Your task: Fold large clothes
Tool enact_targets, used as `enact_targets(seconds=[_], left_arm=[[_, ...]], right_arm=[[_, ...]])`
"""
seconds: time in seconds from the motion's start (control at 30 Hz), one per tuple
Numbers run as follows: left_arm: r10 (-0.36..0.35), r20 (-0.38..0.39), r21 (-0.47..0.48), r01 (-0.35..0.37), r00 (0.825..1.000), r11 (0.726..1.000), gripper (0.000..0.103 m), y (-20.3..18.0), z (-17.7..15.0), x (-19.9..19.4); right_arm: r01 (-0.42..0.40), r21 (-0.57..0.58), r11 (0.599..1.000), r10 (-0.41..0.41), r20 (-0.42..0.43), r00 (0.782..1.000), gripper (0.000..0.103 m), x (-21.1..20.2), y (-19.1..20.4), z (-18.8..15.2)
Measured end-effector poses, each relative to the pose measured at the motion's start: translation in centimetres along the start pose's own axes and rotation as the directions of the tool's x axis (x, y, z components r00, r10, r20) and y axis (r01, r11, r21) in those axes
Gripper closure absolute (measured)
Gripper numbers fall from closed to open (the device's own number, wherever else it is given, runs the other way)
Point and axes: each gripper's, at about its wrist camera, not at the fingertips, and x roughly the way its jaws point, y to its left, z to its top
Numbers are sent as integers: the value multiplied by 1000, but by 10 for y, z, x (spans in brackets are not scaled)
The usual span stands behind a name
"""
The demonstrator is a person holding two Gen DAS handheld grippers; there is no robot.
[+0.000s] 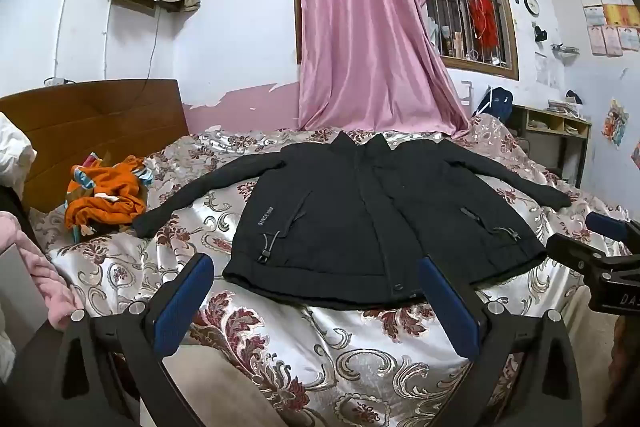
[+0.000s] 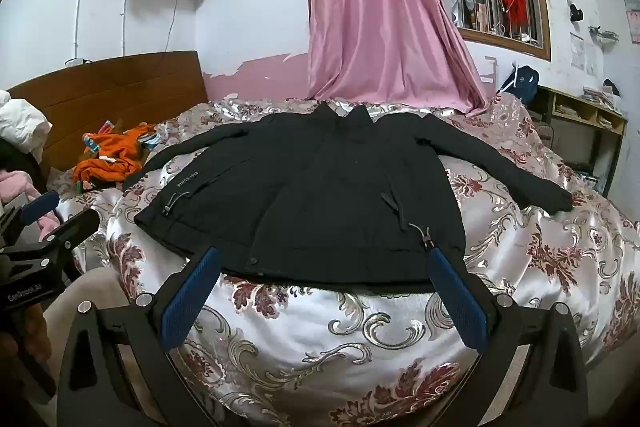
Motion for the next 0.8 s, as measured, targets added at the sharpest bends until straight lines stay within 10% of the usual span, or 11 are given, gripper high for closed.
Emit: enact_targets(seconds=[0.8], left_arm=[[0,-5,1,0,1000,1000,0,0,0,0]], right_arm=[[-4,11,1000,4,-16,1000,1,6,1,-2]])
